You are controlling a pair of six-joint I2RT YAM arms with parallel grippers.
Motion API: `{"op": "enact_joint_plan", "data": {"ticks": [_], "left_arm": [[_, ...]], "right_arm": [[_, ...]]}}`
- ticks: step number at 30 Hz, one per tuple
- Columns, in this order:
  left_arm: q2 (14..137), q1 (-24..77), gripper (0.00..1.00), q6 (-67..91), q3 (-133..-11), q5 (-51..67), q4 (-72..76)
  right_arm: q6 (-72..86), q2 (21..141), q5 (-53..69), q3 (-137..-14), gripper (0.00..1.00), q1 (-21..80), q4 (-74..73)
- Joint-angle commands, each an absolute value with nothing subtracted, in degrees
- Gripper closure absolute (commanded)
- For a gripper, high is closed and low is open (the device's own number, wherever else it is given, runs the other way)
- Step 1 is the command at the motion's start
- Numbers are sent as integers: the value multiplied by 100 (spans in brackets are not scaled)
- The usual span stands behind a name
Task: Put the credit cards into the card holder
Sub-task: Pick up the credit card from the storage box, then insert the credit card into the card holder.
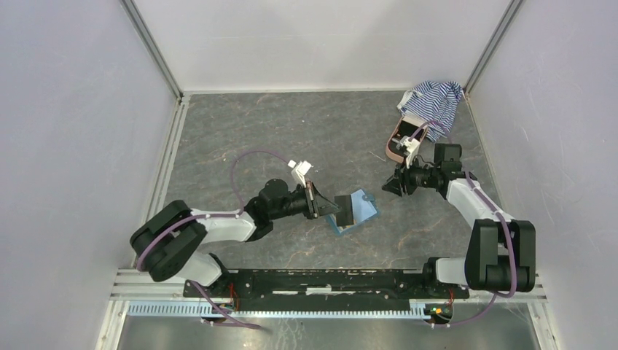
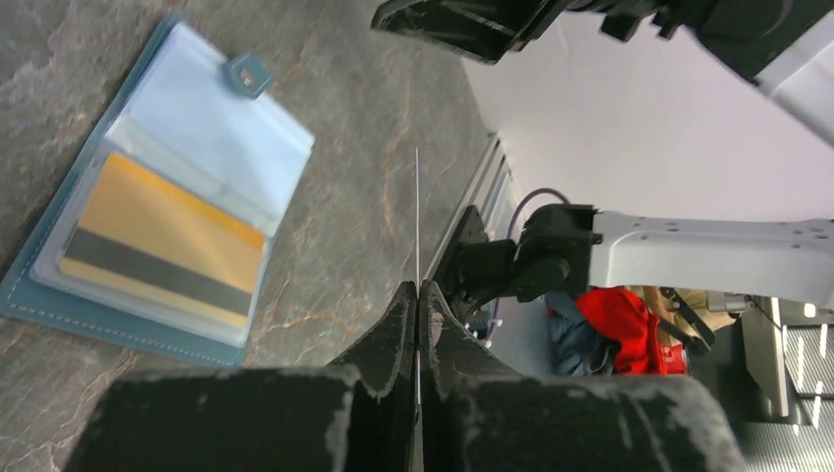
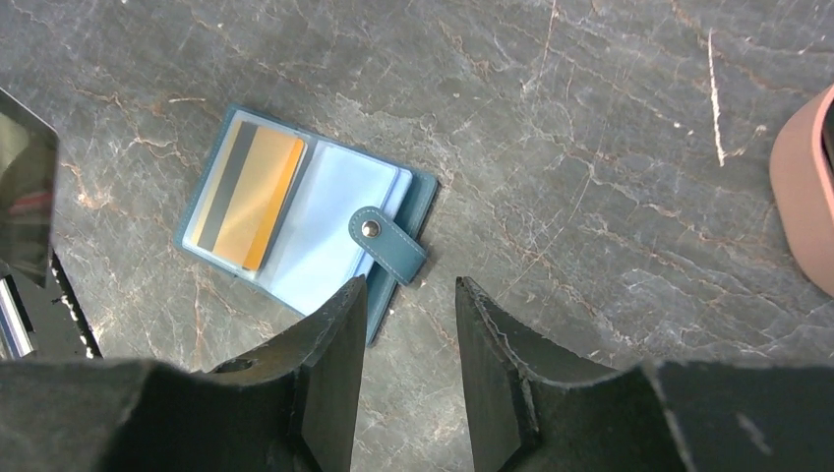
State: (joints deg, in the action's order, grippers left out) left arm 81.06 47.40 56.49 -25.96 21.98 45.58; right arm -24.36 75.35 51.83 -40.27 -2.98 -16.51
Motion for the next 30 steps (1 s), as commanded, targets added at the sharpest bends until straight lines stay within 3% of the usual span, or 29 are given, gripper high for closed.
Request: {"op": "enact_joint_plan", "data": {"ticks": [1,9,30], "left_arm": [[8618,4772,98,5646,-2578,2633,5098],[9867,4765,98,6623,-2274,2892,6751],[11328,4587,98,7965,-2426,2865,7831]], "right_arm": [[-2571,7703,5074,-4103,55,-218,-1648],[-2602,8045,5032,-4174,55,-40,-1793],[-2593,8335,5001,-4253,54,186,-1872]]}}
